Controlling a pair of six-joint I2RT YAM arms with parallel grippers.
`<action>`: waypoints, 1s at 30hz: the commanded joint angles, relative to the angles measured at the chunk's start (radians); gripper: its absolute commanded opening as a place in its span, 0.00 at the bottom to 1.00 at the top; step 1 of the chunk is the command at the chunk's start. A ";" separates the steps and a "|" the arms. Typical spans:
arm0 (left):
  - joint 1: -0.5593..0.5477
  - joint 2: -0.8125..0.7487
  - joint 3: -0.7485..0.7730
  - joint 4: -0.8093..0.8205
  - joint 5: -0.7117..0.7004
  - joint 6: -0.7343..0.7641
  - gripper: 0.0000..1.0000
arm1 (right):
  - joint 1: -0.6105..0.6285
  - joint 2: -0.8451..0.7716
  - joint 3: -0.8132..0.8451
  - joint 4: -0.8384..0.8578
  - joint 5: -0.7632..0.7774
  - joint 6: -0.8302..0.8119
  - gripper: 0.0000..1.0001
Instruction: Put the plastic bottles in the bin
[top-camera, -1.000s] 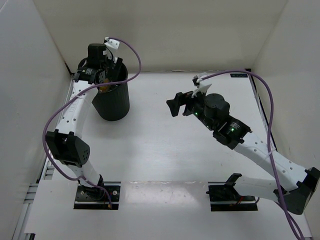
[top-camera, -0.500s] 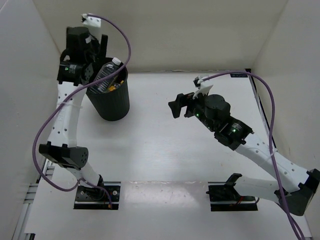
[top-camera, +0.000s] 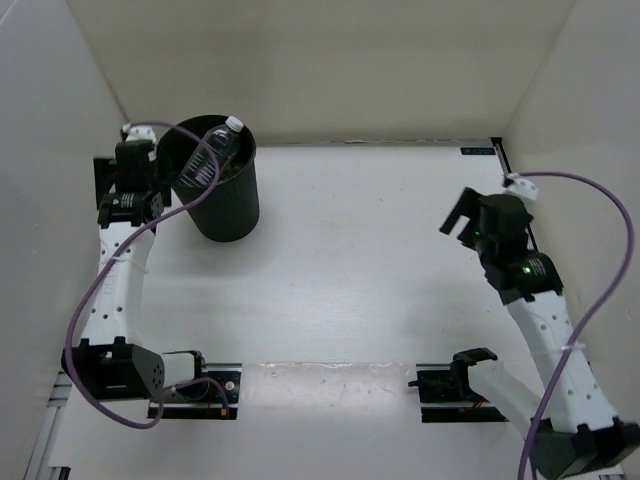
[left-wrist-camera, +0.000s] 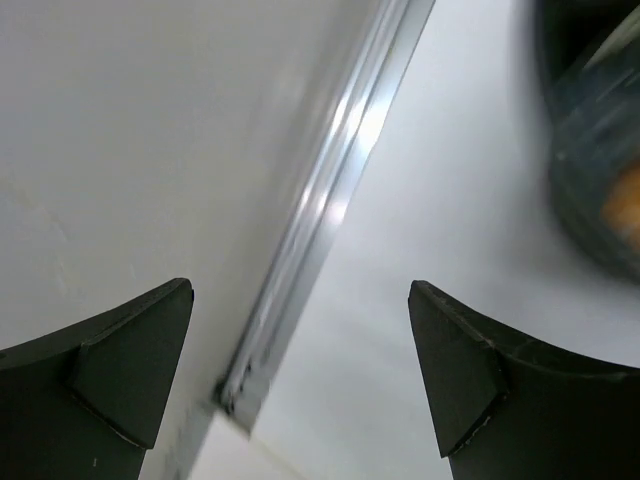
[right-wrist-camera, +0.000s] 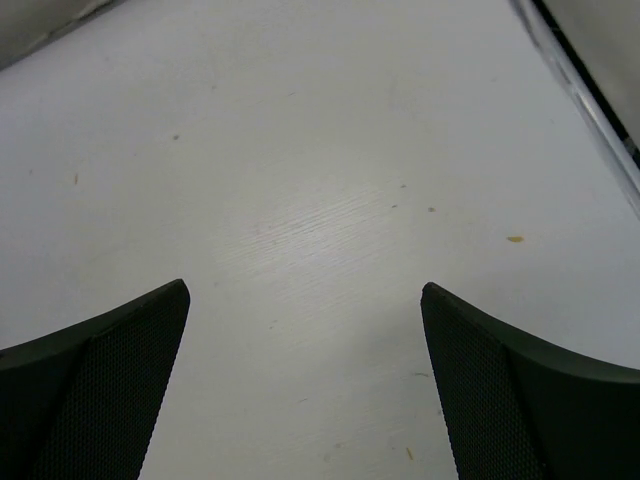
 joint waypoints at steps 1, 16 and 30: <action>0.101 -0.152 -0.146 -0.081 0.072 -0.100 1.00 | -0.092 -0.092 -0.047 -0.037 -0.046 0.030 1.00; 0.121 -0.273 -0.524 -0.113 0.072 -0.145 1.00 | -0.143 -0.117 -0.190 -0.005 -0.019 0.188 1.00; 0.121 -0.273 -0.533 -0.113 0.072 -0.145 1.00 | -0.143 -0.088 -0.181 -0.014 -0.019 0.206 1.00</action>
